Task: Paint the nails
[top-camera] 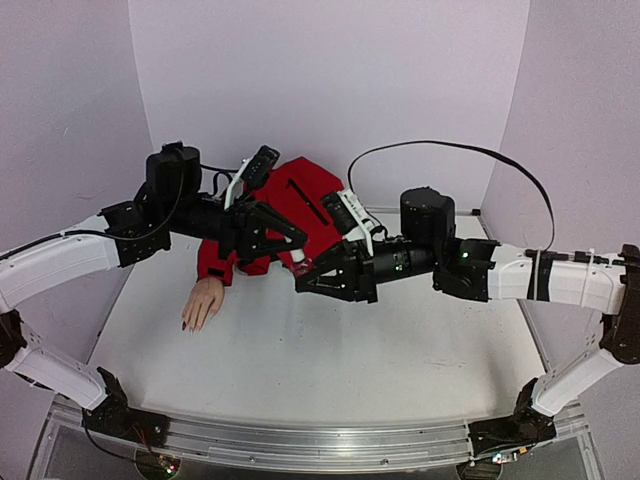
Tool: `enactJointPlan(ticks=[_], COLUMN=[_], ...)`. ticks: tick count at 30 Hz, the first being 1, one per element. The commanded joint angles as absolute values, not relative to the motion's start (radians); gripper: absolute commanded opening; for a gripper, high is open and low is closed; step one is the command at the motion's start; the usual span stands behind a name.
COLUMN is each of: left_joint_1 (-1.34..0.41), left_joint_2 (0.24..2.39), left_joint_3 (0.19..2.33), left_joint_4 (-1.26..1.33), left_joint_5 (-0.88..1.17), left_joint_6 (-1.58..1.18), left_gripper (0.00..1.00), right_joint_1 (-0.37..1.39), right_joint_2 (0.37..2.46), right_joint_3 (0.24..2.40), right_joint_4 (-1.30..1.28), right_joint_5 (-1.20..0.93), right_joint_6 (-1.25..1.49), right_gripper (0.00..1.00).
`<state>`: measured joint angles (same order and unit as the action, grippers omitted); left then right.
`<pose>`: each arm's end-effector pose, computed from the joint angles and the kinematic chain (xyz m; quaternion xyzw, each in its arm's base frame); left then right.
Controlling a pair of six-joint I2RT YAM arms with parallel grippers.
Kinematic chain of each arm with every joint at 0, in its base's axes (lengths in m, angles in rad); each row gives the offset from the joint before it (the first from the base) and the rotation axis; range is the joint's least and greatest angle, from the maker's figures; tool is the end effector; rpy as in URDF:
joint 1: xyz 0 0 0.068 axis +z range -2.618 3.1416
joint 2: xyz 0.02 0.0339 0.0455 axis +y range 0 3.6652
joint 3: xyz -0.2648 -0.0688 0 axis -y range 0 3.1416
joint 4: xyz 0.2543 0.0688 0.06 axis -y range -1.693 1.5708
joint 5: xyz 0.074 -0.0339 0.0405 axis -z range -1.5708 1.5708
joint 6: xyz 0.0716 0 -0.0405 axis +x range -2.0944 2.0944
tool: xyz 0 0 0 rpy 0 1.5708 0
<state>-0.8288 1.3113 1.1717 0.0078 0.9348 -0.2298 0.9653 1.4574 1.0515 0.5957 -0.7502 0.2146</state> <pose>0.1790 -0.2805 0.3782 0.4818 0.5540 -0.5896 0.3367 0.1713 0.3332 0.3552 -0.4800 0.4478 0.5930 0.4663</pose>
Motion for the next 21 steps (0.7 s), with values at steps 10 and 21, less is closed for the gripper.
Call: enactJointPlan(ticks=[10, 21], left_joint_1=[-0.871, -0.865], left_joint_2=[1.204, 1.138], left_joint_3=[1.155, 1.139], left_joint_4=[0.036, -0.113], left_joint_5=[1.057, 0.358], left_joint_6=[-0.154, -0.504], left_gripper=[0.56, 0.91], right_joint_1=[0.972, 1.006], right_joint_2=[1.337, 1.404], right_joint_3=[0.983, 1.042], right_joint_4=[0.844, 0.625], right_joint_5=[-0.911, -0.103], right_joint_6=[0.195, 0.035], right_gripper=[0.0, 0.0])
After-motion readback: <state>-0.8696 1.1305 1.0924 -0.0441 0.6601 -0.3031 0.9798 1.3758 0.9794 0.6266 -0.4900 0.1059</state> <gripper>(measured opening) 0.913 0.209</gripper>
